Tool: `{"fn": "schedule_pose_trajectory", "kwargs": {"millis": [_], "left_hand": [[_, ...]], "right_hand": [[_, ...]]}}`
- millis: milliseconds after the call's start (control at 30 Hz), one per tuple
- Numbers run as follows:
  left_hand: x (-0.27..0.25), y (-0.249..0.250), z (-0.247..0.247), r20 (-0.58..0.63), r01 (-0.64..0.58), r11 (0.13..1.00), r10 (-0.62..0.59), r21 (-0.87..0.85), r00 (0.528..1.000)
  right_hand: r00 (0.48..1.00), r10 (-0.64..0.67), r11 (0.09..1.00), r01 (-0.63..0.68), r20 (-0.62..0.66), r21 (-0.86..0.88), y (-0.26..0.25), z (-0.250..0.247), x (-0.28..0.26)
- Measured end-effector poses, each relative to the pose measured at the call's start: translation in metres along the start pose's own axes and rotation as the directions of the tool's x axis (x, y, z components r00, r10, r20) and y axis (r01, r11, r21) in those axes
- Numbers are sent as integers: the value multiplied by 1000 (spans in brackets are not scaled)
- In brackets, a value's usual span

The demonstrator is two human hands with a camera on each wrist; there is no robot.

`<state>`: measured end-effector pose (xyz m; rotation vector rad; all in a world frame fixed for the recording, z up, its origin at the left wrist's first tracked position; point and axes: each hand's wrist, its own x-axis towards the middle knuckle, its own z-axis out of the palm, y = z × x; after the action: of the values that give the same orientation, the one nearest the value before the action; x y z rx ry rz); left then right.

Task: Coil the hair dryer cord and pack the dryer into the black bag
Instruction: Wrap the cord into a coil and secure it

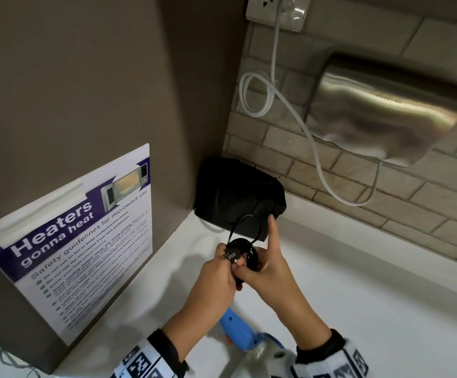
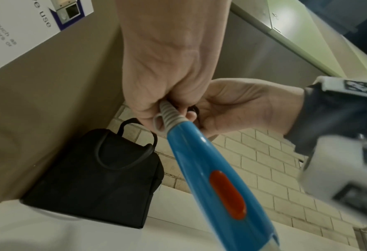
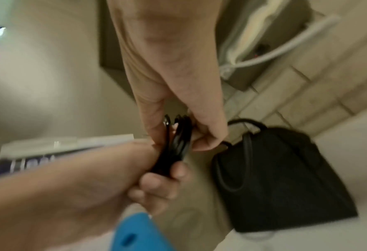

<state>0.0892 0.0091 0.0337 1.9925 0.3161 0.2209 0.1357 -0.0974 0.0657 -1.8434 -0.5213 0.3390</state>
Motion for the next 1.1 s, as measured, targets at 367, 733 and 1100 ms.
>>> {"fn": "schedule_pose_trajectory", "kwargs": {"millis": [367, 733, 1100], "left_hand": [[0, -5, 2, 5, 23, 997, -23, 67, 1000], [2, -4, 2, 15, 68, 998, -68, 6, 998], [7, -21, -7, -97, 166, 984, -172, -63, 980]], "right_hand": [[933, -358, 806, 295, -26, -513, 14, 7, -5], [933, -344, 923, 317, -102, -216, -12, -3, -17], [882, -396, 911, 345, -254, -225, -33, -27, -29]]}}
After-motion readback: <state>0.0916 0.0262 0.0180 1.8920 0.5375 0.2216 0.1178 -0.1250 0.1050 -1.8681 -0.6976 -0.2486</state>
